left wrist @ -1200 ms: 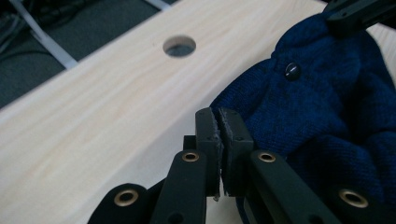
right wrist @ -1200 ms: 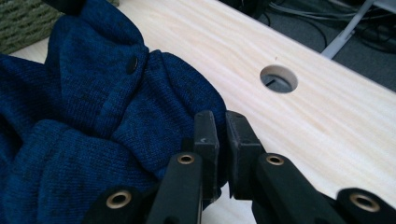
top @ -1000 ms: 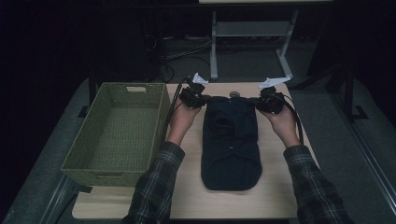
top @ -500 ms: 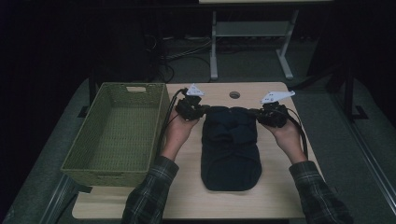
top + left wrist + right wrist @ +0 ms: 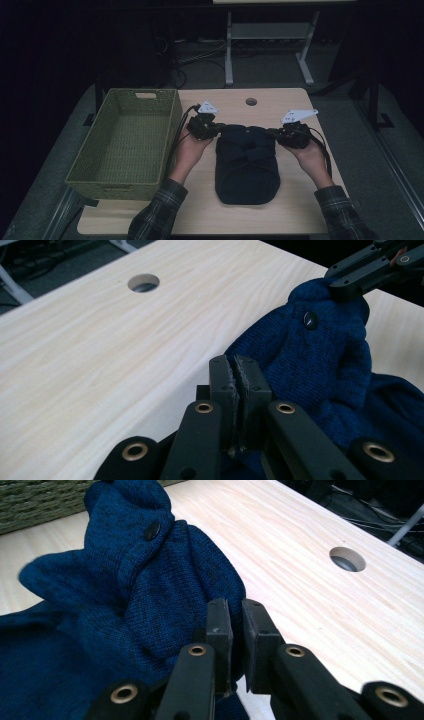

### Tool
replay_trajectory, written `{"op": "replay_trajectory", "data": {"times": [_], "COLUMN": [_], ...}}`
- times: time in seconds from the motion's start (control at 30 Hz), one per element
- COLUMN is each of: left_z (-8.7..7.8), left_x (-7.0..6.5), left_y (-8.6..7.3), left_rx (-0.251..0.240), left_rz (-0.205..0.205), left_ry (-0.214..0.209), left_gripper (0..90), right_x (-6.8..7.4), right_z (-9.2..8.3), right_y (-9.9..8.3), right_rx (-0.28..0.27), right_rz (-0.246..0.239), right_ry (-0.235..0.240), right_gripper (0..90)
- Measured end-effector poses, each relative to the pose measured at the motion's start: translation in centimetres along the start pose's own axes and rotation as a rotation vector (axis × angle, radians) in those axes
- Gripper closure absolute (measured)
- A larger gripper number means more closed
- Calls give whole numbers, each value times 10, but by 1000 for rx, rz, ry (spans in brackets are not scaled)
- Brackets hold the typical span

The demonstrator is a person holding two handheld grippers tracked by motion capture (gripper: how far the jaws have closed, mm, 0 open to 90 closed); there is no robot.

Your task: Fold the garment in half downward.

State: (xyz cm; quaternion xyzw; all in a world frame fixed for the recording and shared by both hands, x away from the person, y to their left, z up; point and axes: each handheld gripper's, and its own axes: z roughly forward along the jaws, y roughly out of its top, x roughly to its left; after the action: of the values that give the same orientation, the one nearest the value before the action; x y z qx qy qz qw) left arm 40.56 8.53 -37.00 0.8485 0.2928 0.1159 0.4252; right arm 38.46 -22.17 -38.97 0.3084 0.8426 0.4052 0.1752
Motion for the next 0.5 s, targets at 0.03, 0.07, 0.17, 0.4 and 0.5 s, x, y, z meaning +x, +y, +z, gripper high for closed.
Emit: {"op": "replay_trajectory", "data": {"times": [0.03,0.07,0.17,0.4,0.5], "left_z": [-2,-3,-5,-13,-16], "left_x": [-3,-5,-10,-24,-30], "left_y": [-3,-5,-10,-22,-29], "left_rx": [7,6,11,26,17], "left_rz": [2,-3,0,20,14], "left_ry": [-8,-13,-21,-43,-54], "left_gripper": [874,874,873,870,868], "right_x": [3,4,9,26,31], "right_z": [-2,-3,-6,-14,-16], "right_y": [-3,-5,-9,-22,-28], "right_rx": [-3,-4,-3,-1,-9], "right_rz": [3,7,10,11,15], "right_ry": [7,11,24,49,63], "right_gripper": [829,828,824,815,808]}}
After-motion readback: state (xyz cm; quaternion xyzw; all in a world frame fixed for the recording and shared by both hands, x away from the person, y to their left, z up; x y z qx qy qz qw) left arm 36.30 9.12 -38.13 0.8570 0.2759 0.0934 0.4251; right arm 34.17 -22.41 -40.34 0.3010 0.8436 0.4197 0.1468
